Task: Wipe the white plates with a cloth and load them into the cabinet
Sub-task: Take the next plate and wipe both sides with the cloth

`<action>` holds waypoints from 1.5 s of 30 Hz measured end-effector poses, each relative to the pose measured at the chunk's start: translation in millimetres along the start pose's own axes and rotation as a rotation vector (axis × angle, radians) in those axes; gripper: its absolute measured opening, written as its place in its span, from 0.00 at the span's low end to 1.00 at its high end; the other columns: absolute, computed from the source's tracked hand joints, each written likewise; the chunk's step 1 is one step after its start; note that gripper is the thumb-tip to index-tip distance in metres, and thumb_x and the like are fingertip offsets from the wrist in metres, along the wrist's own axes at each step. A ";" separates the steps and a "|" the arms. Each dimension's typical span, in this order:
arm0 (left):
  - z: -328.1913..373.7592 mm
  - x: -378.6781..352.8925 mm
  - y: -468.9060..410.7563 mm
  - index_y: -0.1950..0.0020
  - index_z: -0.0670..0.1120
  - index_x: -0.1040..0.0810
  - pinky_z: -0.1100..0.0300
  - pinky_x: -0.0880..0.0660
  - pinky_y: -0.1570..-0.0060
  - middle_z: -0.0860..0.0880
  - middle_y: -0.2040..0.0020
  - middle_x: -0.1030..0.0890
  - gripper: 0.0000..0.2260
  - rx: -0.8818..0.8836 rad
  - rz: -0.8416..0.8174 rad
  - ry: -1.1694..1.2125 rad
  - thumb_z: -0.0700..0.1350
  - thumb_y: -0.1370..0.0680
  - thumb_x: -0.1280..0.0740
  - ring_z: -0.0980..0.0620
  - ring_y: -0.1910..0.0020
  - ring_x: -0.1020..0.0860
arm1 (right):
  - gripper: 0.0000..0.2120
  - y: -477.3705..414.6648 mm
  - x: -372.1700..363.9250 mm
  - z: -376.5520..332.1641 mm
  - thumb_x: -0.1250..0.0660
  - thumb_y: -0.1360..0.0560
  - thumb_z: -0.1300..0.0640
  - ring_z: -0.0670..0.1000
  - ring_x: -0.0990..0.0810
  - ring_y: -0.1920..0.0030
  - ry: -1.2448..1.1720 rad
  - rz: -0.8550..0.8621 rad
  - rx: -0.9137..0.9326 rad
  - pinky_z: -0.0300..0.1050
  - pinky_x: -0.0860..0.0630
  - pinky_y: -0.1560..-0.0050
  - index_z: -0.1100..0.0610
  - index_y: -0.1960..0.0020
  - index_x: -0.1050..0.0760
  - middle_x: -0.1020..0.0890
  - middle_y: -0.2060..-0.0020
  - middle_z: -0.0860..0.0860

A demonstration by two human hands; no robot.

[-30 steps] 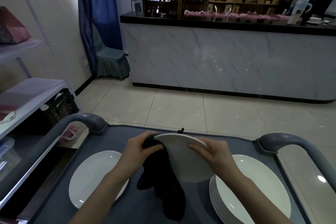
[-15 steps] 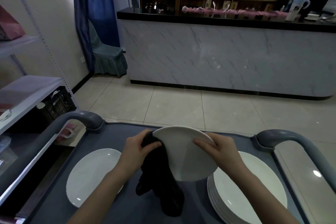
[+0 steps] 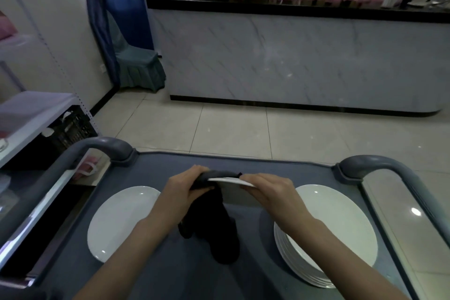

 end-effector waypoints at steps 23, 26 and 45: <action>-40.3 8.2 2.7 0.54 0.52 0.21 0.63 0.25 0.56 0.57 0.60 0.18 0.07 0.256 0.101 0.236 0.40 0.25 0.27 0.59 0.59 0.21 | 0.09 -2.8 35.4 20.9 0.31 0.25 0.52 0.27 0.25 0.61 -0.197 0.249 -0.193 0.21 0.34 0.58 0.56 0.55 0.16 0.21 0.62 0.34; -29.5 14.1 0.4 0.54 0.54 0.22 0.69 0.27 0.59 0.59 0.61 0.18 0.07 0.209 0.133 0.176 0.42 0.25 0.27 0.61 0.59 0.21 | 0.07 -18.7 28.7 29.4 0.32 0.24 0.52 0.37 0.22 0.63 -0.194 0.064 -0.214 0.27 0.32 0.60 0.56 0.53 0.19 0.20 0.64 0.40; -44.3 10.0 0.3 0.51 0.49 0.19 0.55 0.22 0.51 0.53 0.56 0.15 0.07 0.335 0.114 0.346 0.39 0.25 0.27 0.55 0.55 0.18 | 0.13 -10.5 21.9 48.8 0.26 0.28 0.56 0.34 0.23 0.67 -0.439 0.182 -0.429 0.28 0.33 0.64 0.39 0.65 0.20 0.20 0.70 0.35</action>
Point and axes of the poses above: each hand's wrist, its own y-axis away from the middle knuckle, its own x-axis out of the back of the hand, z = x × y, the point moved 10 cm from there along -y, towards the middle knuckle
